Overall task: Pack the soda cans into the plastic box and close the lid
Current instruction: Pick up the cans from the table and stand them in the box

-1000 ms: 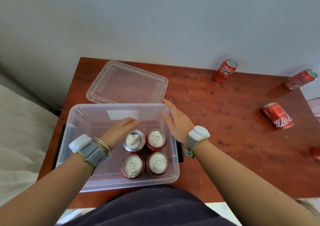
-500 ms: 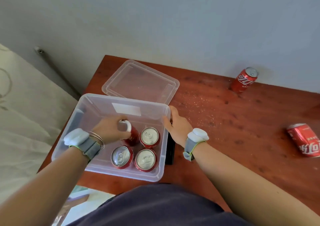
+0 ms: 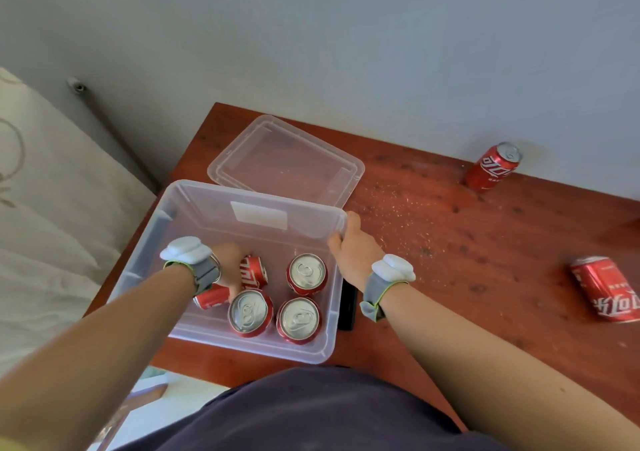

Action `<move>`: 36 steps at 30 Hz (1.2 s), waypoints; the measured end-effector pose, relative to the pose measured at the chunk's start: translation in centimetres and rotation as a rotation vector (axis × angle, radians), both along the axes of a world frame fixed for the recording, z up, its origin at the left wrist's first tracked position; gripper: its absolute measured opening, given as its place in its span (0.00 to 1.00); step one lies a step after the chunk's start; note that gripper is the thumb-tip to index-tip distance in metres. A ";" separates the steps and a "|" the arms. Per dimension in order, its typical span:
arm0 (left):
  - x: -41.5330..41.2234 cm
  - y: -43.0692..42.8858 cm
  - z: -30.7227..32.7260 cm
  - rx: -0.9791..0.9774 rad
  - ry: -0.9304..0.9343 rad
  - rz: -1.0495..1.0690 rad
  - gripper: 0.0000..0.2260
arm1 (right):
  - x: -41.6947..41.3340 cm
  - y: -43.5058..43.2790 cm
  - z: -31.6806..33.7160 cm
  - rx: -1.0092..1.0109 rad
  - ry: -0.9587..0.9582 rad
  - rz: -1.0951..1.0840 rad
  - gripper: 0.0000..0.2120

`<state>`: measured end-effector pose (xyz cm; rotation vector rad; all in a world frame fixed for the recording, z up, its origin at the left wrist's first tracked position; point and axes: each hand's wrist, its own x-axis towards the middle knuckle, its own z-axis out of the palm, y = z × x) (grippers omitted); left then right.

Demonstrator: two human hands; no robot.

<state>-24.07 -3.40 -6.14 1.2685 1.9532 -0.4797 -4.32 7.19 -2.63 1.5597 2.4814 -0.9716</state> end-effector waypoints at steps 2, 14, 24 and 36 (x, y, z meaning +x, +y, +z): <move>-0.9 -0.6 0.7 0.171 -0.020 0.084 0.33 | -0.1 -0.1 0.1 0.000 0.006 -0.009 0.20; 0.6 -2.7 3.3 0.469 -0.834 0.361 0.32 | -0.2 -0.6 0.1 -0.011 0.027 -0.091 0.19; 1.5 -1.0 3.2 0.438 -0.799 0.437 0.35 | 0.3 0.0 -0.3 -0.038 0.101 -0.100 0.21; 16.6 13.1 9.7 0.981 -0.190 -0.069 0.14 | 20.0 7.1 -2.8 0.152 -0.118 -0.160 0.32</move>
